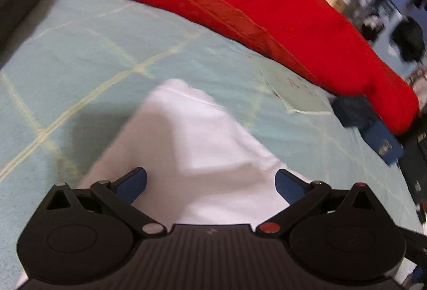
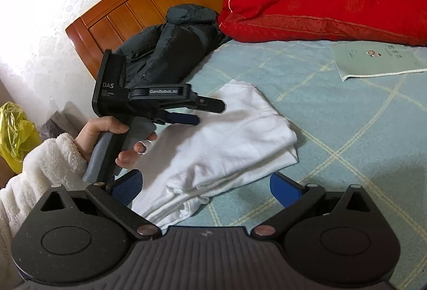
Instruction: Fold clothes
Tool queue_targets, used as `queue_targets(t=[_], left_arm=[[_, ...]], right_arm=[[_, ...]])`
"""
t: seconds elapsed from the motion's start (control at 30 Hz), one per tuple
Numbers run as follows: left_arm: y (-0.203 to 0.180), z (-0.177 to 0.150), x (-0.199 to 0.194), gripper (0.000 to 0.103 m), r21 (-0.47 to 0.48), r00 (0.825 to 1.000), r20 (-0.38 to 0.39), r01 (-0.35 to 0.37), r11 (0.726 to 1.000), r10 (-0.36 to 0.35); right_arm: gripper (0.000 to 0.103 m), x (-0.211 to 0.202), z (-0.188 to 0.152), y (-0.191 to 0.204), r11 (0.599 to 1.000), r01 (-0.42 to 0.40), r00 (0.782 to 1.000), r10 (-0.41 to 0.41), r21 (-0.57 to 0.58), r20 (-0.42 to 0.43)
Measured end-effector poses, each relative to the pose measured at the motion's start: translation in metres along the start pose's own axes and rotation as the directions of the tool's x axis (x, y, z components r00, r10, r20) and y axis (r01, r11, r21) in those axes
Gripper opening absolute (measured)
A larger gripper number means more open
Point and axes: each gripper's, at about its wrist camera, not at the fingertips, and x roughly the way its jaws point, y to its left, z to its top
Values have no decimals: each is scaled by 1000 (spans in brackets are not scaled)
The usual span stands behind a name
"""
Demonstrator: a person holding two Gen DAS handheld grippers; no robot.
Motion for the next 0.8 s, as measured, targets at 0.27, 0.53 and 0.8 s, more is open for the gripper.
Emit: queue_targets(t=[0.27, 0.53, 0.8], left_arm=[[5, -8, -21, 102, 8, 999, -25, -29, 1000, 29], [-32, -43, -79, 102, 204, 979, 89, -198, 959, 183], [-48, -139, -130, 102, 446, 915, 239, -400, 801, 324]], right_arm=[[103, 3, -1, -2, 1000, 0, 1000, 0, 2, -10], [103, 15, -4, -4, 999, 38, 998, -38, -7, -40], [103, 37, -1, 27, 972, 149, 988, -154, -183, -11]])
